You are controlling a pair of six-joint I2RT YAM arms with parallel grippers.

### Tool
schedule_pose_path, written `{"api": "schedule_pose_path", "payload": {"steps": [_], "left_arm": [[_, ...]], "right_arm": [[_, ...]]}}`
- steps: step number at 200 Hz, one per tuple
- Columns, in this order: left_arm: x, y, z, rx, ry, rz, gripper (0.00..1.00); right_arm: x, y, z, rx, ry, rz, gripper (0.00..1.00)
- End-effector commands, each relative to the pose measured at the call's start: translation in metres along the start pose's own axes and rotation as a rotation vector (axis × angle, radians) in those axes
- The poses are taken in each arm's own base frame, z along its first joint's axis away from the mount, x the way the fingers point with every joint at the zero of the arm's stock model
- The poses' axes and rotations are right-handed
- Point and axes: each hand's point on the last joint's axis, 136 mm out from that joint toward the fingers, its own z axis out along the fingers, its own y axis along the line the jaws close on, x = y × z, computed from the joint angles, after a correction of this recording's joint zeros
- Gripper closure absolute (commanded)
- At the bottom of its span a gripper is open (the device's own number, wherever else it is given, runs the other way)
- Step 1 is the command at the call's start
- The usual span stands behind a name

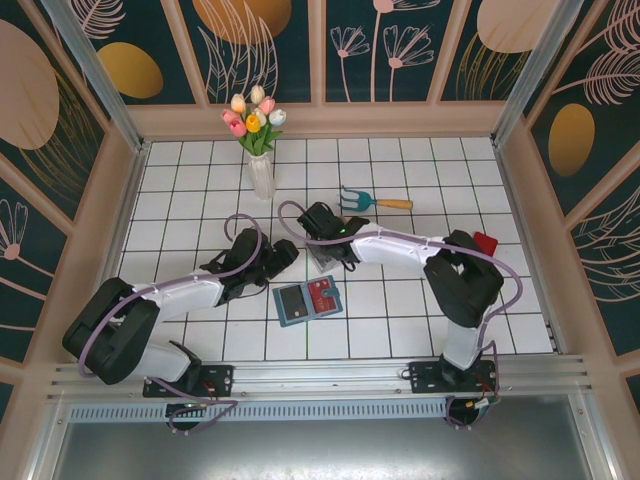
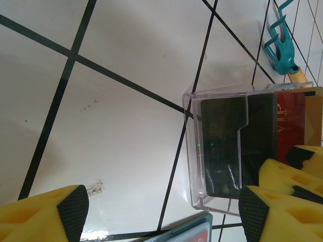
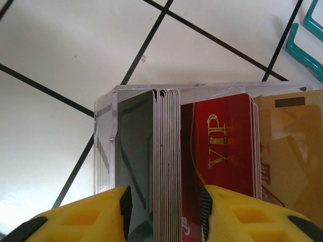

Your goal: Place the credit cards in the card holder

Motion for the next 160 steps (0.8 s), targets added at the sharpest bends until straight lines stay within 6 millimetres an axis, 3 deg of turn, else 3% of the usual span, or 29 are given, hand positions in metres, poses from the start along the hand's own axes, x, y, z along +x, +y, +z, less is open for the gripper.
{"api": "schedule_pose_path", "payload": {"steps": [1, 28, 95, 136, 160], "left_arm": [[-0.007, -0.012, 0.001, 0.036, -0.012, 0.009, 0.20], [-0.006, -0.011, 0.001, 0.033, -0.007, 0.013, 0.20], [-0.005, -0.014, 0.001, 0.037, 0.001, 0.017, 0.19], [-0.005, -0.016, 0.002, 0.038, 0.005, 0.019, 0.19], [-0.005, -0.016, 0.003, 0.039, 0.009, 0.020, 0.19]], "right_arm": [[0.003, -0.007, 0.005, 0.091, 0.023, -0.051, 0.57], [0.004, -0.014, 0.008, 0.173, 0.019, -0.074, 0.58], [-0.011, -0.022, -0.013, 0.211, -0.049, -0.063, 0.62], [-0.011, -0.024, -0.016, 0.210, -0.050, -0.061, 0.68], [-0.011, -0.024, -0.018, 0.200, -0.054, -0.056, 0.78]]}}
